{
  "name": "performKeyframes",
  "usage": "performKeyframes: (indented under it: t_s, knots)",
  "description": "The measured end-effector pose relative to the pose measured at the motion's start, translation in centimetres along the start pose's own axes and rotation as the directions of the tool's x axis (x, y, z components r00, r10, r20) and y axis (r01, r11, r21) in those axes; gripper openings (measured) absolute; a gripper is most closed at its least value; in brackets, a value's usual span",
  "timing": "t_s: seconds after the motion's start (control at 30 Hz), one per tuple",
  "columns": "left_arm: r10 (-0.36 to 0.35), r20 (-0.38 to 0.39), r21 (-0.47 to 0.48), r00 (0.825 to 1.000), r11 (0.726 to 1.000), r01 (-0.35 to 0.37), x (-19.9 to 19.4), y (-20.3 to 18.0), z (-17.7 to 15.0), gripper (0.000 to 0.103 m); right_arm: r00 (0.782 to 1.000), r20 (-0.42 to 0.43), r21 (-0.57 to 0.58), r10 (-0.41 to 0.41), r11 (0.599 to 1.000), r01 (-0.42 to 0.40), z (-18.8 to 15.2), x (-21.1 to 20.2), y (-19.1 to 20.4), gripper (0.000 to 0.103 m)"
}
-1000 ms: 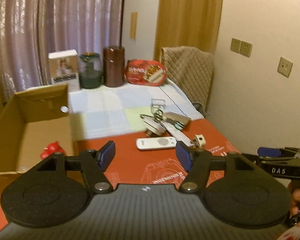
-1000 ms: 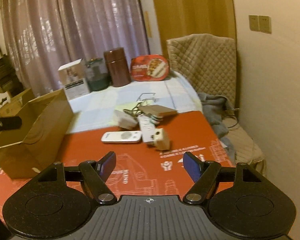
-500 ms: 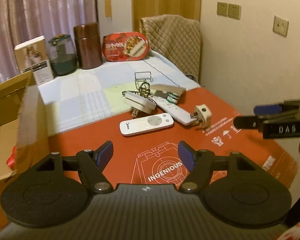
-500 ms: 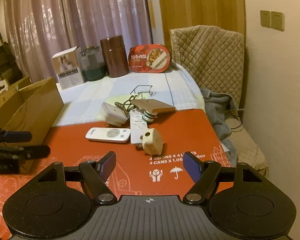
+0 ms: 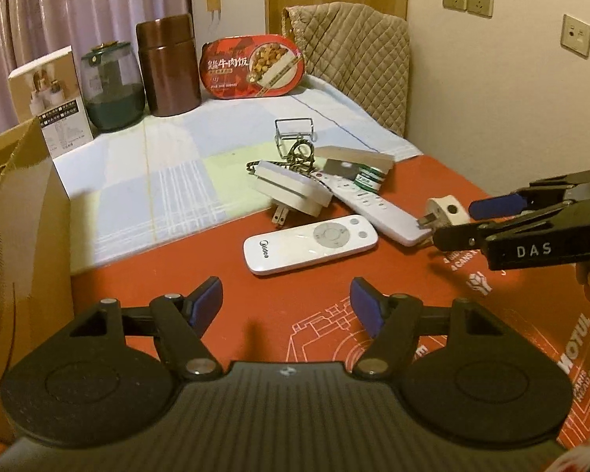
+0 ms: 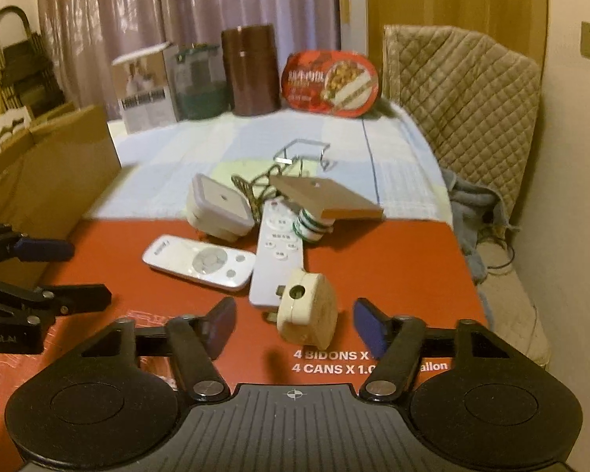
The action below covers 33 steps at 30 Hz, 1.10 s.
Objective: Organize rigid objects
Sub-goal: 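Grasp the cream plug adapter with the right gripper, then grasp the white Midea remote with the left gripper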
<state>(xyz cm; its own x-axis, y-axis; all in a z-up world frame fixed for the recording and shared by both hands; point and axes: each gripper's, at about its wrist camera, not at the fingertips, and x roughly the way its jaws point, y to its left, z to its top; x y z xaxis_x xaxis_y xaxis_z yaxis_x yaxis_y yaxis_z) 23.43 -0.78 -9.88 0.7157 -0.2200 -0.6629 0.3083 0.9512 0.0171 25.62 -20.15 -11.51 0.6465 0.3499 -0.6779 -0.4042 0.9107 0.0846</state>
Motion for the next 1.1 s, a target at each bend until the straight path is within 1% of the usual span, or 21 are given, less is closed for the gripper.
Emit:
performKeyframes:
  t_s: [0.17,0.33,0.53,0.6,0.67,0.87,1.03,1.1]
  knots:
    - [-0.018,-0.007,-0.022,1.000,1.000,0.018,0.6,0.3,0.3,0.067,1.000,-0.009,0.006,-0.006,1.000,0.006,0.4,1.0,-0.3,0.050]
    - [-0.030,-0.017,-0.023,0.999,0.999,0.030,1.0,0.2,0.2,0.067,0.999,-0.026,0.044,-0.026,0.999,0.027,0.8,1.6,-0.5,0.042]
    - [-0.028,-0.021,-0.040,0.999,0.999,0.027,1.5,0.5,0.4,0.067,0.999,-0.043,0.073,-0.026,0.997,0.029,0.8,1.8,-0.9,0.039]
    - [-0.029,-0.026,-0.046,0.999,0.999,0.028,1.6,0.6,0.5,0.067,0.999,-0.046,0.085,-0.021,0.996,0.025,0.8,1.7,-0.9,0.036]
    - [-0.031,-0.028,-0.049,0.999,0.998,0.029,1.6,0.7,0.4,0.067,0.999,-0.042,0.087,-0.031,0.996,0.034,0.9,1.5,-0.8,0.028]
    - [-0.031,-0.033,-0.048,0.999,0.998,0.029,1.8,0.7,0.3,0.067,0.998,-0.056,0.115,-0.015,0.993,0.021,0.7,1.2,-0.5,0.027]
    - [-0.009,-0.034,-0.038,0.999,0.999,0.008,1.9,0.8,0.2,0.067,0.995,-0.068,0.151,0.071,0.987,-0.060,0.6,1.1,0.2,0.027]
    - [-0.007,-0.039,-0.041,0.999,0.999,0.006,2.1,1.0,0.2,0.067,0.995,-0.068,0.143,0.071,0.988,-0.060,0.6,1.2,0.5,0.027]
